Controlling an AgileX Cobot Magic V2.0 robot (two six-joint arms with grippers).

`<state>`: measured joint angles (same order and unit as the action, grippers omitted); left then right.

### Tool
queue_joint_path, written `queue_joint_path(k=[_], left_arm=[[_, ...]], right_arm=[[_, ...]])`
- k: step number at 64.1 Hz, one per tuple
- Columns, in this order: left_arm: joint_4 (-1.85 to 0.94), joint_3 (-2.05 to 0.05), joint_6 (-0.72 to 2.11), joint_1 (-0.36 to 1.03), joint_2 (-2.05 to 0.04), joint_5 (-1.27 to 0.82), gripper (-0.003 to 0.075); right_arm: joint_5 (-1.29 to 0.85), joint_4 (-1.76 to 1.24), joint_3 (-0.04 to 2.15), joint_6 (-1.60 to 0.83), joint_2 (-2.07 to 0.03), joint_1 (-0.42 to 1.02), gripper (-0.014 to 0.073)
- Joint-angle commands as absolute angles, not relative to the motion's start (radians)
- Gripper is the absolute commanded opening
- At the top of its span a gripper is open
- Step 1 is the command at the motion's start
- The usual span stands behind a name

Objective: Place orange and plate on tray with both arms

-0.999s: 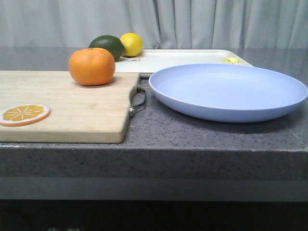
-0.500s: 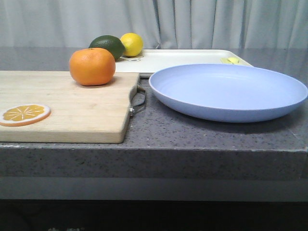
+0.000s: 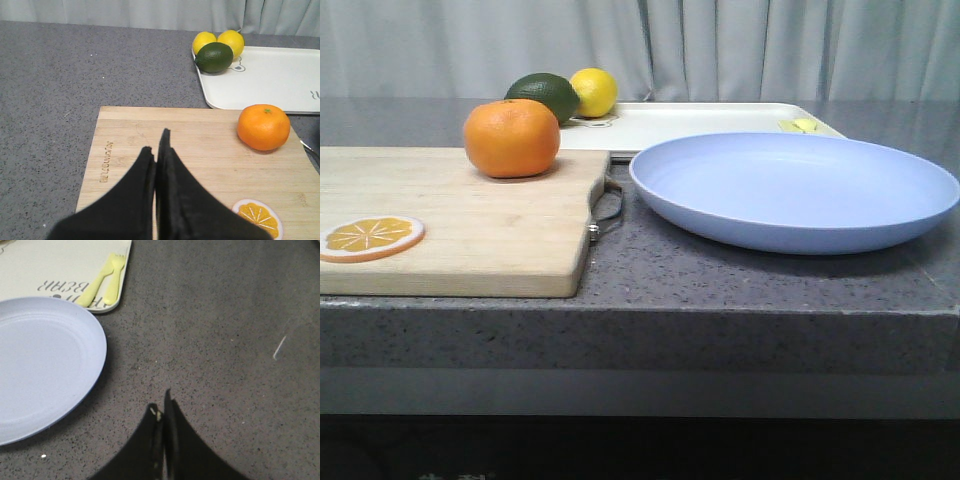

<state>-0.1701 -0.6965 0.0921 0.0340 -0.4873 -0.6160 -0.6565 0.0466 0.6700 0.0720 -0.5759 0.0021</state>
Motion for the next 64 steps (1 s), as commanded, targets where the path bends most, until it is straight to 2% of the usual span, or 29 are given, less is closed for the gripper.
queue_joint_path(k=[1,10,13,16,30,48,60,64], left_arm=[[-0.171,-0.721,0.092,0.032,-0.518,-0.529,0.009],[-0.161,-0.721,0.094,0.032,-0.548,-0.493,0.0419],[-0.157,-0.721,0.094,0.032,-0.559,-0.483,0.0491],[-0.153,-0.721,0.103,0.032,-0.574,-0.48,0.0544],[-0.158,-0.729,0.127,0.158,-0.682,-0.445,0.0559],[-0.121,-0.869,0.172,0.362,-0.921,-0.454,0.0566],[-0.104,-0.998,0.172,0.443,-1.118,-0.457,0.0666],[-0.104,-1.043,0.172,0.457,-1.182,-0.458,0.0676]], right_arm=[[-0.599,0.063,0.698,0.061,-0.608,0.002,0.0147],[-0.612,0.061,0.698,0.06,-0.636,0.002,0.0513],[-0.626,0.06,0.698,0.06,-0.649,0.002,0.0585],[-0.643,0.057,0.698,0.06,-0.658,0.002,0.0615],[-0.682,0.036,0.698,0.06,-0.674,0.004,0.0612],[-0.688,0.036,0.698,0.06,-0.674,0.004,0.0612],[-0.688,0.035,0.698,0.06,-0.674,0.004,0.0612],[-0.69,0.035,0.698,0.06,-0.674,0.004,0.0612]])
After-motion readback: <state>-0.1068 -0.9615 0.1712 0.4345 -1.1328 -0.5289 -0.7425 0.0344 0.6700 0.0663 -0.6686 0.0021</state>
